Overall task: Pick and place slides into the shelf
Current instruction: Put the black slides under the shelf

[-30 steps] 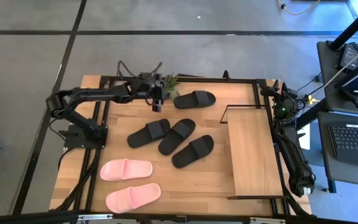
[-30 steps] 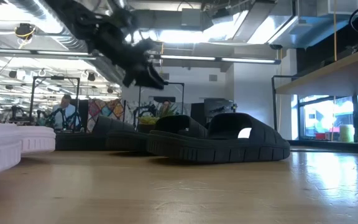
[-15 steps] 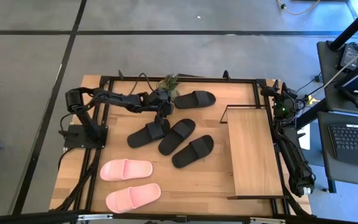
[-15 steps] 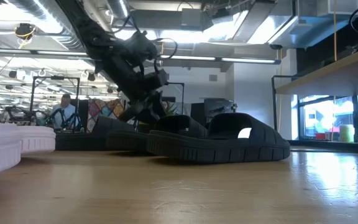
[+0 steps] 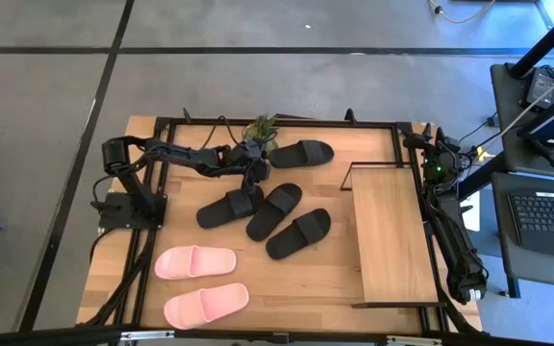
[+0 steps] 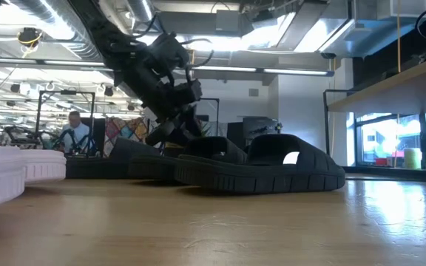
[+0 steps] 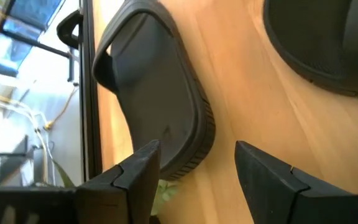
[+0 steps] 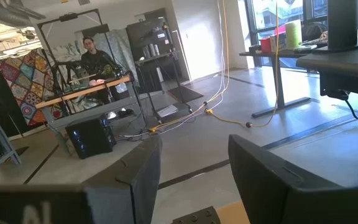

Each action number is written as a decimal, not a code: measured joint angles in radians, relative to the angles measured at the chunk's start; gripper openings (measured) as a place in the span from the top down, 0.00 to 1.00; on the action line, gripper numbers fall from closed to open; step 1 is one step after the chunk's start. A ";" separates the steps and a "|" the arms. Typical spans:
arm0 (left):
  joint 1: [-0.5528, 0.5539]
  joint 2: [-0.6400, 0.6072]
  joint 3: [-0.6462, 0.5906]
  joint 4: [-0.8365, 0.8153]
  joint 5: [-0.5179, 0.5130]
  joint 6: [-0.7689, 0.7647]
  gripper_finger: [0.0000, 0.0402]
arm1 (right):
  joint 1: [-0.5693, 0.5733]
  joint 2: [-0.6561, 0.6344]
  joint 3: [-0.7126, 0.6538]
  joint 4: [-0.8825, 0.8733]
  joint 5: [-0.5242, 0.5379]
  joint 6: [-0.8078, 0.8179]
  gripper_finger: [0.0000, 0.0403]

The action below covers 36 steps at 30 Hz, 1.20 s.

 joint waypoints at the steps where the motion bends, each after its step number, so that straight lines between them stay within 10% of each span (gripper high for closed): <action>1: 0.004 0.000 0.000 0.000 0.003 0.005 0.51 | 0.000 0.000 0.000 0.000 0.000 -0.001 0.53; 19: 0.026 0.233 0.259 -0.176 -0.098 0.130 0.51 | 0.003 0.000 0.000 -0.001 0.000 -0.002 0.53; 36: 0.028 0.241 0.263 -0.132 -0.076 0.186 0.56 | 0.003 0.001 0.000 0.000 0.000 -0.006 0.53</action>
